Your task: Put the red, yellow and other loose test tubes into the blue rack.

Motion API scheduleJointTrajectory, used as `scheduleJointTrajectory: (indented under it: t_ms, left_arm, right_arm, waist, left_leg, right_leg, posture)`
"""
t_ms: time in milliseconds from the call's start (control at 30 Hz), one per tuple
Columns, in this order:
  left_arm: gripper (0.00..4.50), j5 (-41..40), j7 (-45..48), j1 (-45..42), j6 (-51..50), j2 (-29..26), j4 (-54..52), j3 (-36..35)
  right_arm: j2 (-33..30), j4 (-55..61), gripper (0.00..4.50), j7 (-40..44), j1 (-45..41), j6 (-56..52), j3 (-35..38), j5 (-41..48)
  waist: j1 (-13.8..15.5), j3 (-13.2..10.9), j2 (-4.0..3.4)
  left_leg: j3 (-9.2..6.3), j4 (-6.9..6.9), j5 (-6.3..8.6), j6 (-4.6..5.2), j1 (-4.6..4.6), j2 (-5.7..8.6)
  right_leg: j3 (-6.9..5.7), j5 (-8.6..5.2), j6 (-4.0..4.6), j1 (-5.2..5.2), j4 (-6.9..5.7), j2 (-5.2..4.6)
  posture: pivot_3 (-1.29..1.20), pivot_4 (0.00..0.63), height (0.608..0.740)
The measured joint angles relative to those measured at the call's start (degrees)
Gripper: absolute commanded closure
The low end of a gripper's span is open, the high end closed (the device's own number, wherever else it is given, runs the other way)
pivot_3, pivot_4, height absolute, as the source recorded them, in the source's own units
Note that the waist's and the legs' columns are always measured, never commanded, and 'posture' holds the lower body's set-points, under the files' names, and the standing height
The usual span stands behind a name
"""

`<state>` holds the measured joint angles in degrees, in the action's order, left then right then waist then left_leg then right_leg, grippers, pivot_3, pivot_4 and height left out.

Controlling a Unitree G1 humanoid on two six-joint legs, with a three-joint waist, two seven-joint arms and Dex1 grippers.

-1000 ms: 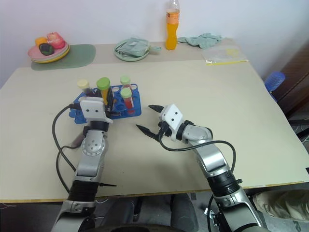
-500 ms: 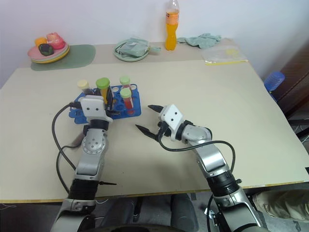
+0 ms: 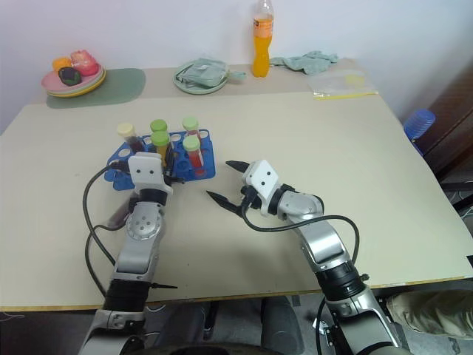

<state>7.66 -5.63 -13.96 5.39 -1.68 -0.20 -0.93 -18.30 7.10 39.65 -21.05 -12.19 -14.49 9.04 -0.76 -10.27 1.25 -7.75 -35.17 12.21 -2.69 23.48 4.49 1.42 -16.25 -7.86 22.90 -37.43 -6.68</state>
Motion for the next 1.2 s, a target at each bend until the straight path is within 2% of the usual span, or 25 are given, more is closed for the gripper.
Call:
scheduleJointTrajectory:
  t_ms: [100, 133, 167, 300, 433, 567, 733, 900, 933, 1033, 1100, 1200]
  left_arm:
    - [3.71, -0.4, 0.0, -0.1, -0.1, 0.1, 0.0, -0.1]
    - [2.66, -0.7, 0.0, -0.1, -0.1, 0.1, 0.0, -0.1]
    - [2.26, -0.9, 0.0, -0.2, -0.3, 0.2, 0.0, -0.2]
    - [0.18, -1.2, -0.2, -0.1, -0.9, 0.4, 0.0, -0.4]
    - [0.08, -2.4, -1.0, 0.0, -1.1, 0.6, -2.3, -2.1]
    - [0.08, -7.7, 2.1, -0.5, -5.4, -2.4, -12.6, -5.1]
    - [0.08, -15.5, 6.7, -3.8, -23.9, -11.0, -25.5, -10.2]
    - [0.08, -30.1, 15.2, -5.1, -60.8, -28.1, -32.4, -18.2]
    - [0.08, -32.9, 17.4, -6.1, -70.3, -33.3, -33.3, -19.1]
    - [0.08, -39.4, 22.1, -11.3, -90.1, -41.7, -33.1, -20.3]
    - [0.08, -44.6, 24.7, -12.4, -95.4, -45.2, -31.5, -20.6]
    - [0.08, -51.5, 27.1, -11.4, -97.4, -55.6, -27.3, -13.7]
  right_arm:
    - [0.1, 0.0, 0.07, 0.0, 0.0, 0.0, 0.0, 0.0]
    - [0.1, 0.0, 0.07, 0.0, 0.0, 0.0, 0.0, 0.0]
    - [0.2, 0.0, 0.07, 0.0, 0.0, 0.0, 0.0, 0.0]
    - [0.3, 0.0, 0.07, 0.0, 0.0, -0.1, 0.0, 0.0]
    - [0.4, 0.0, 0.07, 0.0, 0.0, -0.1, 0.0, 0.0]
    - [0.3, 0.0, 0.07, 0.1, 0.0, -0.2, 0.0, 0.0]
    - [0.3, 0.0, 0.07, 0.5, 0.0, -0.4, 0.0, 0.1]
    - [0.1, -0.1, 0.07, 1.7, -0.1, -0.3, -0.4, 0.2]
    - [0.1, -0.1, 0.07, 2.0, -0.1, -0.3, -0.4, 0.2]
    - [0.2, -0.5, 0.07, 2.7, -0.3, 0.2, -0.7, 0.1]
    - [0.4, -0.8, 0.07, 3.0, -0.5, 0.3, -0.9, 0.1]
    - [0.2, -1.3, 0.07, 3.6, -0.7, 0.7, -0.8, 0.1]
  waist:
    - [0.0, 0.0, 0.00]
    - [0.0, 0.0, 0.00]
    - [0.0, 0.0, 0.00]
    - [0.0, 0.0, 0.00]
    - [0.0, 0.0, 0.00]
    - [0.0, 0.0, 0.01]
    - [-0.1, 0.0, 0.00]
    - [-0.8, -0.1, -0.02]
    - [-1.0, -0.1, 0.01]
    - [-1.0, -0.1, 0.01]
    - [-1.2, -0.1, -0.02]
    - [-1.6, -0.1, -0.04]
  left_leg:
    - [0.00, 0.00, 0.00, 0.00, 0.00, 0.00]
    - [0.00, 0.00, 0.00, 0.00, 0.00, 0.00]
    - [0.00, 0.00, 0.00, 0.00, 0.00, 0.00]
    - [0.00, 0.00, 0.00, 0.00, 0.00, 0.00]
    - [-0.01, 0.00, 0.00, 0.00, 0.00, -0.01]
    - [-0.01, 0.01, 0.00, 0.00, 0.01, -0.04]
    - [-0.02, 0.00, 0.00, 0.00, 0.00, -0.03]
    - [-0.07, 0.06, 0.00, 0.00, -0.01, -0.10]
    - [-0.11, 0.06, 0.00, 0.00, 0.00, -0.13]
    - [-0.14, 0.03, 0.00, 0.00, -0.01, -0.12]
    - [-0.15, 0.07, 0.00, -0.01, -0.05, -0.13]
    - [-0.23, 0.19, 0.00, -0.04, -0.06, -0.20]
  right_leg:
    - [0.00, 0.00, 0.00, 0.00, 0.00, 0.00]
    - [0.00, 0.00, 0.00, 0.00, 0.00, 0.00]
    - [0.00, 0.00, 0.00, 0.00, 0.00, 0.00]
    - [0.00, 0.00, 0.00, 0.00, 0.01, 0.00]
    - [0.00, 0.00, 0.00, 0.00, 0.01, 0.00]
    - [0.00, 0.00, 0.00, 0.00, 0.02, 0.00]
    - [-0.02, 0.00, 0.00, -0.04, 0.03, 0.02]
    - [-0.02, -0.02, 0.01, 0.03, -0.02, 0.14]
    - [-0.03, -0.02, 0.01, 0.03, -0.03, 0.19]
    - [-0.06, -0.02, 0.01, -0.06, 0.00, 0.20]
    - [-0.04, -0.02, 0.01, -0.05, 0.01, 0.18]
    - [0.01, -0.03, 0.03, 0.05, 0.01, 0.20]
  posture:
    - [0.00, 0.150, 0.740]
    - [0.00, 0.150, 0.740]
    - [0.00, 0.150, 0.740]
    - [0.00, 0.150, 0.740]
    - [0.00, 0.150, 0.740]
    - [0.00, 0.150, 0.740]
    - [0.00, 0.150, 0.740]
    - [0.00, 0.150, 0.740]
    - [0.00, 0.150, 0.740]
    - [0.00, 0.150, 0.740]
    - [0.00, 0.150, 0.740]
    - [0.00, 0.150, 0.740]
